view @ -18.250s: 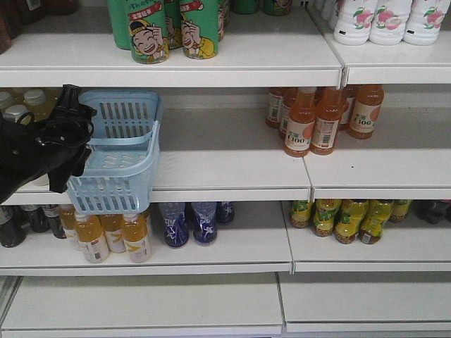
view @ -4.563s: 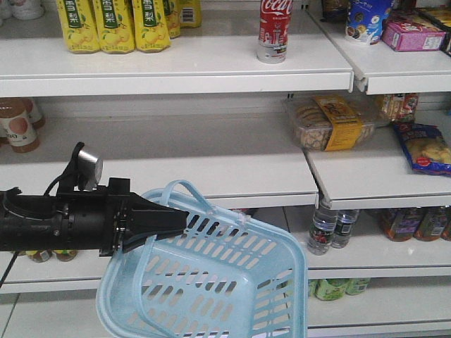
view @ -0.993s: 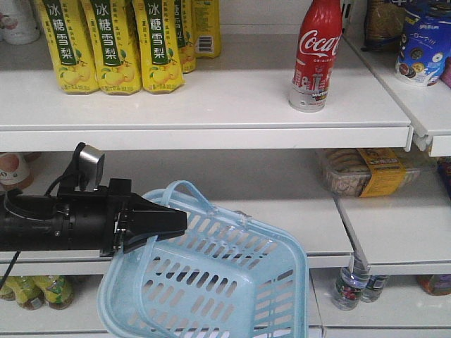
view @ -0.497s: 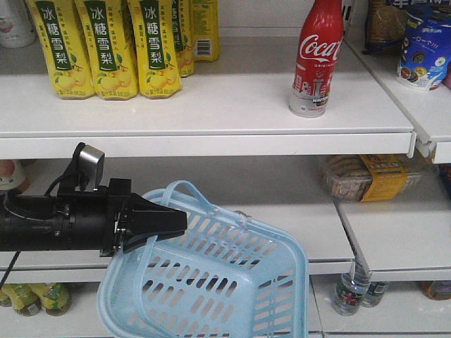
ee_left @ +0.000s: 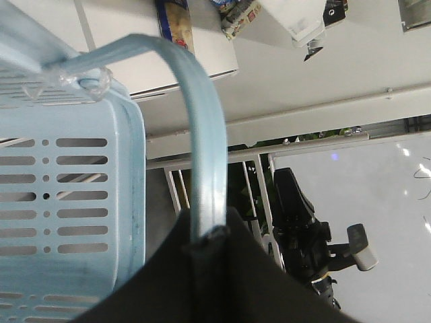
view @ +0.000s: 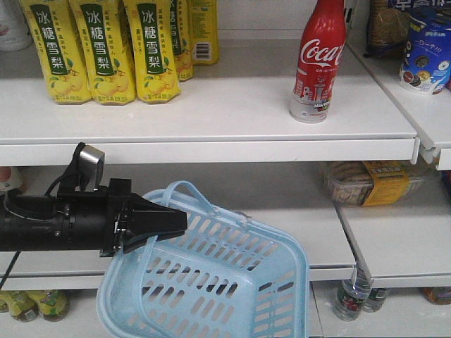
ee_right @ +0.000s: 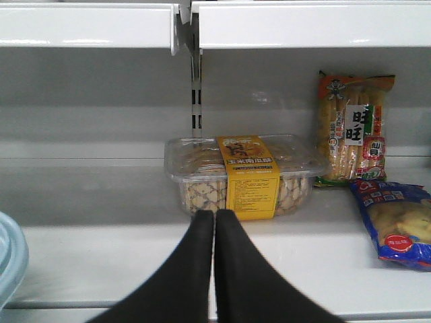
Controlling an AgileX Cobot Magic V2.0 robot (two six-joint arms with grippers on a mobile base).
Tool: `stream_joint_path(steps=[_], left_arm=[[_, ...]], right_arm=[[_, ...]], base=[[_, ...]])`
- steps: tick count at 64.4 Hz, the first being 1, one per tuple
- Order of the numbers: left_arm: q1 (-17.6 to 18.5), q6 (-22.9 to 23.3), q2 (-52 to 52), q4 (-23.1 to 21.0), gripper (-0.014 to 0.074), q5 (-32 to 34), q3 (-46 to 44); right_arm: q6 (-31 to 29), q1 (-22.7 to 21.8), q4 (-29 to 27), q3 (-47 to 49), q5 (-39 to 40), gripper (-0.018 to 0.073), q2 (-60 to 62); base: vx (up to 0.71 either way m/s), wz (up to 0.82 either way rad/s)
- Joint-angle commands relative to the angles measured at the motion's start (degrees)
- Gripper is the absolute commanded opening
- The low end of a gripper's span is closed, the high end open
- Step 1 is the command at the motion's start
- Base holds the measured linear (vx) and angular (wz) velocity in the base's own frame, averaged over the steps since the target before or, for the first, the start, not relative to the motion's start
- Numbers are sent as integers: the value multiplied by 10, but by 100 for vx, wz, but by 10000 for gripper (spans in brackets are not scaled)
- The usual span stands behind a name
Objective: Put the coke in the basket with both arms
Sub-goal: 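Hold the basket with the left gripper and approach the Coca-Cola bottle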
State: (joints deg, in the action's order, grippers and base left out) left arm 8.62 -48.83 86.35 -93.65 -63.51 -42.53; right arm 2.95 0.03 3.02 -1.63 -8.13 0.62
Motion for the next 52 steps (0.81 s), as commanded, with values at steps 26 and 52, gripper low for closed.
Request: stream_joint_path(steps=[26,52], left_arm=[[1,-1,-22,-48,-6,-39,-11],[1,-1,-22,-48,-6,-39,-11]], right_arm=[[2,0,3,-6,45,-9,10],[2,0,3,-6,45,-9,10]], base=[[2,0],[0,1]])
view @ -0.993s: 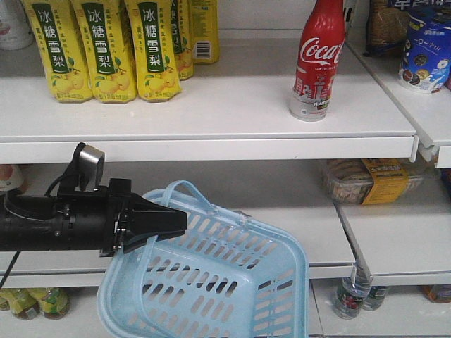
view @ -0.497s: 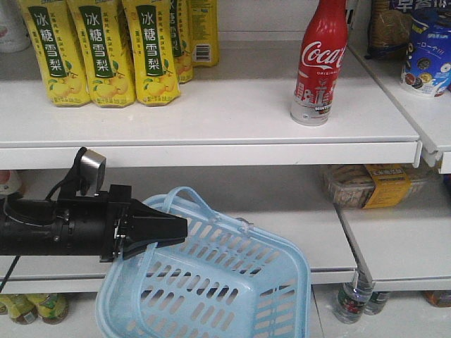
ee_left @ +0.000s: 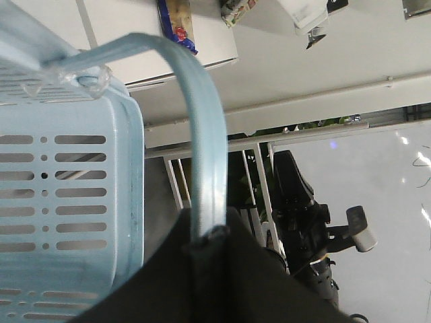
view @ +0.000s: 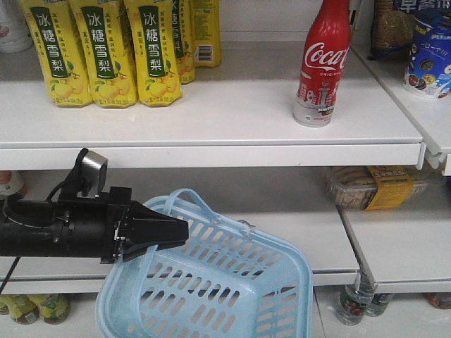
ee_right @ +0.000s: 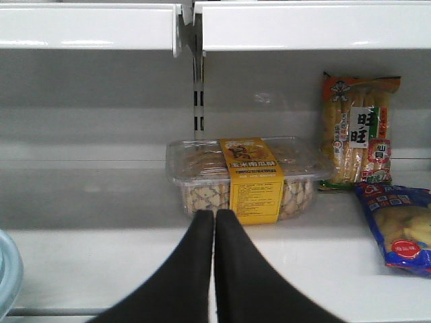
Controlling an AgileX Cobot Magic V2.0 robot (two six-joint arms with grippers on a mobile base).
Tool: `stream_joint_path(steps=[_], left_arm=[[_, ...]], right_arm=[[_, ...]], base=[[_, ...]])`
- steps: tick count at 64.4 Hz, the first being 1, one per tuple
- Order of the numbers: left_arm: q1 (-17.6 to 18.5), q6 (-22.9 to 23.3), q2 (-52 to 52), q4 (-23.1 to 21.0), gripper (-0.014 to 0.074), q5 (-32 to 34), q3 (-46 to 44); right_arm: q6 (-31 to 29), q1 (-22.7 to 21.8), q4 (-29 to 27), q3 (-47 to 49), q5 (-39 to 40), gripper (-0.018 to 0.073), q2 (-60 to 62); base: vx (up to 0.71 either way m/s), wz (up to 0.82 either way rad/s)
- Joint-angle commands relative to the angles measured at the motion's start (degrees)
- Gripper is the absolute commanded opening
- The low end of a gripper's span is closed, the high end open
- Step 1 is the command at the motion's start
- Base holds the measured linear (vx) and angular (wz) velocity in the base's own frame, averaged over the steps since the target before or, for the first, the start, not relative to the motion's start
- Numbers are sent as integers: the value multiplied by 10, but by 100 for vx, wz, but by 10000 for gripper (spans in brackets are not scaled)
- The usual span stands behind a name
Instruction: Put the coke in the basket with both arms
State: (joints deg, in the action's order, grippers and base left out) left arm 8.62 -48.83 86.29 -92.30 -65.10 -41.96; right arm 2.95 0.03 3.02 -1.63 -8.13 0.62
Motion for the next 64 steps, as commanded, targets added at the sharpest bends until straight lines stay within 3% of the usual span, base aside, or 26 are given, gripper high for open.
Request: stream_joint_path(steps=[1,64], left_arm=[[1,-1,-21,-62,-6,-23,-17],[1,-1,-21,-62,-6,-23,-17]], right_arm=[[2,0,3,-6,45,-9,10],[2,0,3,-6,45,-9,10]], base=[[0,2],[0,0]])
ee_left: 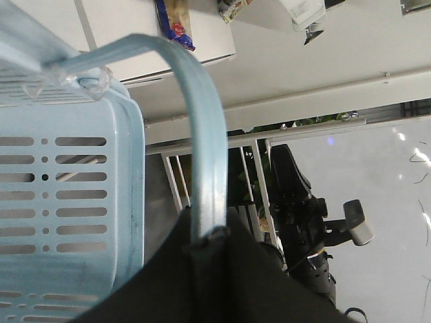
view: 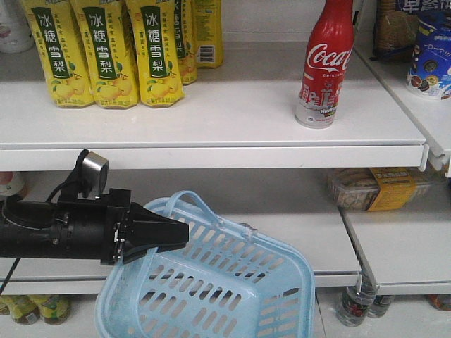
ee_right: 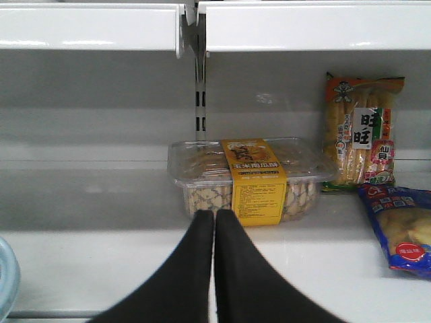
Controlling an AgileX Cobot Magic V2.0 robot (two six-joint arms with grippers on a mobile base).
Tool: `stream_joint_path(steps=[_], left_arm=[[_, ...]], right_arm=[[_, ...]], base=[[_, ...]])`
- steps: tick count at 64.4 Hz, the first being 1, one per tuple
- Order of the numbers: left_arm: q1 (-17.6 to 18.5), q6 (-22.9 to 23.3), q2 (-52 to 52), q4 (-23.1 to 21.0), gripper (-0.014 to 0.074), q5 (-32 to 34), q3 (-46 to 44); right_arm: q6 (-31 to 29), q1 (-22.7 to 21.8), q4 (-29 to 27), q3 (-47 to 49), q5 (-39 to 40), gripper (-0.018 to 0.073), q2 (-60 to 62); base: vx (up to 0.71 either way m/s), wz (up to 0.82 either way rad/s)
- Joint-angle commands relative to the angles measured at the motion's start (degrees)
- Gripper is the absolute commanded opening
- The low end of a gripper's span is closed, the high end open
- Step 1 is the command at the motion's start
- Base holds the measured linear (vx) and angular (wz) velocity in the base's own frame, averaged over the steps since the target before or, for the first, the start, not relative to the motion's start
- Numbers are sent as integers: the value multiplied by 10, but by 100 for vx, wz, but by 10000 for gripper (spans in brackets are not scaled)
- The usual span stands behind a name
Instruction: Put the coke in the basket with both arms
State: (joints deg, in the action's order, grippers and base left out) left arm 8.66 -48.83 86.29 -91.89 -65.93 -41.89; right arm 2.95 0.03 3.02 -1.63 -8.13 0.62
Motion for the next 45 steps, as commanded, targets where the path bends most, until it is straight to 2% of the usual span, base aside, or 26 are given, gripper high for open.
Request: stream_joint_path(steps=[1,32,45], left_arm=[[1,-1,-21,-66,-6,-15,-17],[1,-1,-21,-66,-6,-15,-17],[1,-1,-21,-66,-6,-15,-17]], right_arm=[[2,0,3,-6,45,-9,10],[7,0,-11,14,70,-9,10],[21,0,-11,103,6,-9,-33]], base=[[0,0],[0,0],[0,0]])
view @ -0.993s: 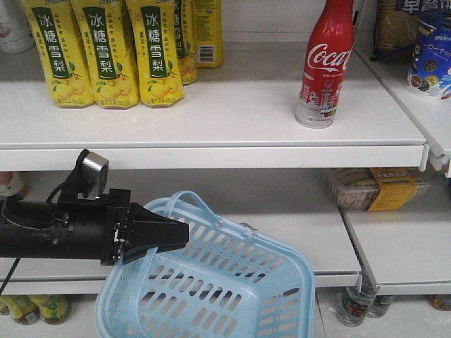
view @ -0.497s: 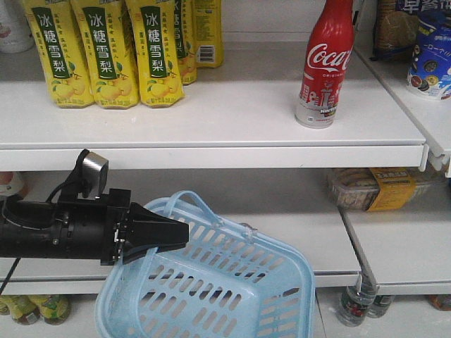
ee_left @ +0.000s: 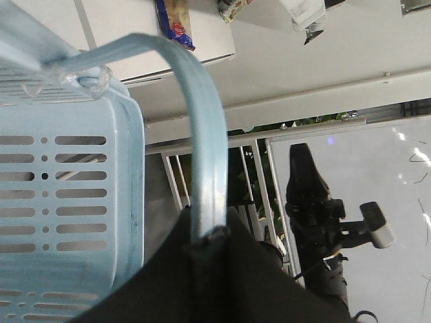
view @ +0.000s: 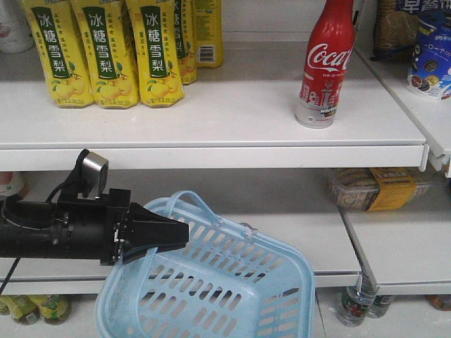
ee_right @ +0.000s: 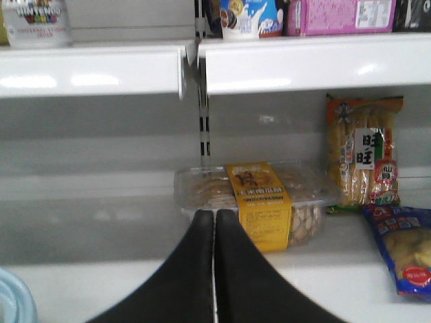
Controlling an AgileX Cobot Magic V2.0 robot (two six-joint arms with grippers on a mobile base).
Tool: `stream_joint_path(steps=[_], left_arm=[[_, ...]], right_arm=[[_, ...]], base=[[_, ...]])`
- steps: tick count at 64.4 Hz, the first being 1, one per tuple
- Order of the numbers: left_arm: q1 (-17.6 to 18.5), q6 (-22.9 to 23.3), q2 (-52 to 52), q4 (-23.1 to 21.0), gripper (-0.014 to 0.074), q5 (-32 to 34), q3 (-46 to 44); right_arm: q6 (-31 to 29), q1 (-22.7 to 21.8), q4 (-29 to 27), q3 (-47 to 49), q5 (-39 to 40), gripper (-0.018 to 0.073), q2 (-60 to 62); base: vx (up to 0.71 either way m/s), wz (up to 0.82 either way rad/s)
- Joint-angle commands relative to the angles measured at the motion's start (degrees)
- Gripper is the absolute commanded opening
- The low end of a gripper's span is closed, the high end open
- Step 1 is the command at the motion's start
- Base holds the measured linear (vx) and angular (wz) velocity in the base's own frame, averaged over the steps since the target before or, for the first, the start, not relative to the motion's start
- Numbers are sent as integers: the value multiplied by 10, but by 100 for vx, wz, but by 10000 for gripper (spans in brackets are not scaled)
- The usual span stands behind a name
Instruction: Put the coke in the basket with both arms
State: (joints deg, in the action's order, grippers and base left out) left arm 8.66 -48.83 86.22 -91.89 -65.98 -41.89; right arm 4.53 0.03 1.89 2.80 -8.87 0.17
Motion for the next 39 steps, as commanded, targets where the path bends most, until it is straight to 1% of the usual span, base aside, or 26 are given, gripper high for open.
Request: stream_joint_path(steps=[1,14,20,28,39], left_arm=[[1,-1,-21,-66,-6,-14,-17],[1,-1,-21,-66,-6,-14,-17],[1,-1,-21,-66,-6,-14,-17],[1,-1,-21,-66,-6,-14,-17],[1,-1,-21,-66,-6,-14,-17]], right_arm=[[5,0,0,66,10,-9,-37],[1,0,8,171,0,-9,-145],[2,0,11,205,-2,-9,-196],[3,0,10,217,28,-9,-243],[3,0,9,217,63,-9,-270]], base=[[0,0],[0,0],[0,0],[0,0],[0,0]])
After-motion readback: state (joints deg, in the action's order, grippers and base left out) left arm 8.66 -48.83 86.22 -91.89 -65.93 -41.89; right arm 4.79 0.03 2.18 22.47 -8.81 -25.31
